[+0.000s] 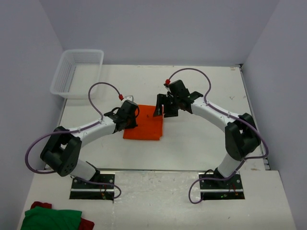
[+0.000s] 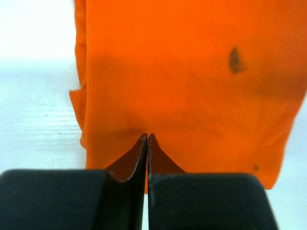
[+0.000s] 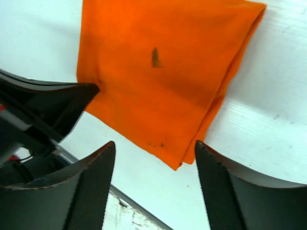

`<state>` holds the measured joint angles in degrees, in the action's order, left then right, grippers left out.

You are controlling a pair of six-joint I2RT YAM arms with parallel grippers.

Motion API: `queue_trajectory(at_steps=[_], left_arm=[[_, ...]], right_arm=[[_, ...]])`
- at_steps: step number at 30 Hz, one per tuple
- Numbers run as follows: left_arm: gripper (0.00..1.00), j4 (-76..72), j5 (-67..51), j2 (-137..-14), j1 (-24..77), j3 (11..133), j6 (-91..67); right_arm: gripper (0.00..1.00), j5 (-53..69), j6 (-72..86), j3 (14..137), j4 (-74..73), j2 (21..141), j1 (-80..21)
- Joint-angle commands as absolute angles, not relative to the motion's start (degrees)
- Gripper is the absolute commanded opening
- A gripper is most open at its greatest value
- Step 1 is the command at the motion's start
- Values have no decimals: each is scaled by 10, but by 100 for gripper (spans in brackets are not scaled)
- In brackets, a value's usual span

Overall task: Fold and stack the t-shirts
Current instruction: Fold the long partially folded tshirt into a neat square

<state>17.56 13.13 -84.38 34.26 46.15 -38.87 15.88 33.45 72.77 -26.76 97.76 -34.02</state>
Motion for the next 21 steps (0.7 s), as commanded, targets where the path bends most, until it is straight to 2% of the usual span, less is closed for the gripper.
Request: queue_trajectory(at_steps=[1,3,13,21], left_arm=[[0,207,175,-839,345,518,-401],[0,219,183,-847,345,532,-402],[0,252,231,-955,344,606,-399],[0,242,233,-1017,338,600,-403]], right_arm=[[70,143,319,725,-284,981,-327],[74,157,316,720,-279,995,-321],[81,223,315,686,-223,1034,-294],[81,275,324,659,-183,1064,-272]])
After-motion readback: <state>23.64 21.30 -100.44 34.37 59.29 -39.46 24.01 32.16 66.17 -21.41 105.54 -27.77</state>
